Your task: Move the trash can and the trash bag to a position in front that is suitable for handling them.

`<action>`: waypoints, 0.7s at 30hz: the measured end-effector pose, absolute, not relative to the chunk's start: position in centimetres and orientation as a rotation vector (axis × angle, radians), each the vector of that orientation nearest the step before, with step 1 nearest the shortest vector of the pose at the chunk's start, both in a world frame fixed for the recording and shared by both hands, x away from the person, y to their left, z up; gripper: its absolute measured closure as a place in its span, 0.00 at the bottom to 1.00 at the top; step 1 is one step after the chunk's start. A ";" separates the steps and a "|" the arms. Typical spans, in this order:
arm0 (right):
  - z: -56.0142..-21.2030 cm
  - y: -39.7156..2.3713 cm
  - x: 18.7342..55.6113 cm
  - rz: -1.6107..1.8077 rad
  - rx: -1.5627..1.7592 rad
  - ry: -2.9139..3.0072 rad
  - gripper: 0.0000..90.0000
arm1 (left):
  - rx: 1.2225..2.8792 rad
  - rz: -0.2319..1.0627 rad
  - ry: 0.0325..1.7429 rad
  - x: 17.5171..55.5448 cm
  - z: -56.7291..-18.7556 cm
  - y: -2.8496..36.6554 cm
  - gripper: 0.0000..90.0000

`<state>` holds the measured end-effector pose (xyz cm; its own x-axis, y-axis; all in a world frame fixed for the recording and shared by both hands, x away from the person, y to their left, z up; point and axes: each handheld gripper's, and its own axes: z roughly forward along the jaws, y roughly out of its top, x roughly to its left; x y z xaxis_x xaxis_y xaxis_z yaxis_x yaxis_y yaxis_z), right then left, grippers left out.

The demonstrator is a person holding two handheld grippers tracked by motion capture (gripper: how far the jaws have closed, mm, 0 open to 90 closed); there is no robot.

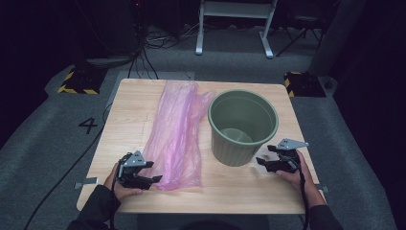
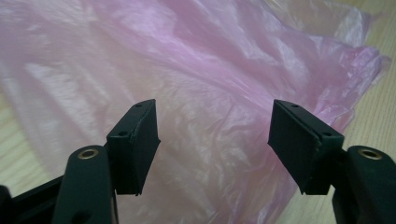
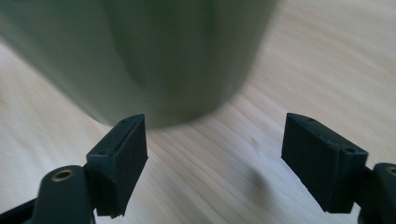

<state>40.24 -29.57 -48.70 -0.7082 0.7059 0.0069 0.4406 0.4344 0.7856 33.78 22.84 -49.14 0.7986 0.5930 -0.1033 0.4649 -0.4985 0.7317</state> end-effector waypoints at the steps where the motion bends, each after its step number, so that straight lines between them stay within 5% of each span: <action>1: -48.4 -29.3 40.1 1.175 0.970 2.372 0.25 | 2.173 0.180 0.775 33.8 -49.3 22.4 0.39; 15: -46.9 -26.0 40.6 1.228 0.872 2.390 0.23 | 2.232 0.131 0.657 33.6 -49.6 17.6 0.79; 21: -46.5 -24.8 41.9 1.232 0.871 2.374 0.23 | 2.236 0.099 0.609 33.4 -49.9 15.2 0.81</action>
